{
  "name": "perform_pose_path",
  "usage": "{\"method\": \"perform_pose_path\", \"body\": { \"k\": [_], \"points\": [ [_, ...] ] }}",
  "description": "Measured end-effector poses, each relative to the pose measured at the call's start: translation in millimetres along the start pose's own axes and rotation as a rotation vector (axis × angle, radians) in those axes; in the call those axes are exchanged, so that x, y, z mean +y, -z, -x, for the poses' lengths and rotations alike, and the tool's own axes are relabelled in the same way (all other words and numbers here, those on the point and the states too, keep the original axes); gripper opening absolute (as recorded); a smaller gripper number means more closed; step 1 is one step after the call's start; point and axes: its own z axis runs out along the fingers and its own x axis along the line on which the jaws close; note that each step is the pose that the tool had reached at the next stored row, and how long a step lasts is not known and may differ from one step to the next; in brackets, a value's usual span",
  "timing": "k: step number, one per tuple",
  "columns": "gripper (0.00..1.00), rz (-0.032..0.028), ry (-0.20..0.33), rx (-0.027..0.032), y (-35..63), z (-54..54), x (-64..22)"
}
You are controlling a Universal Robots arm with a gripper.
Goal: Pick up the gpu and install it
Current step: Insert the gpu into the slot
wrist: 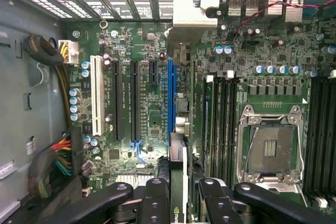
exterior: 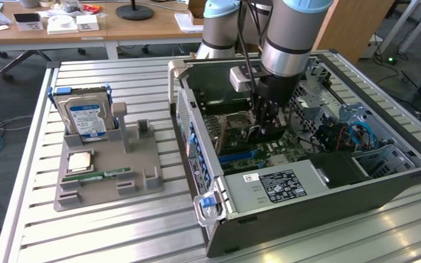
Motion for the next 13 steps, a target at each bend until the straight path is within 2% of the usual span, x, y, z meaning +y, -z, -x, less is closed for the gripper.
{"method": "perform_pose_path", "body": {
  "k": [13],
  "points": [
    [0.26,-0.0001,0.0,-0.0001,-1.5,-1.8,4.7]
  ]
}}
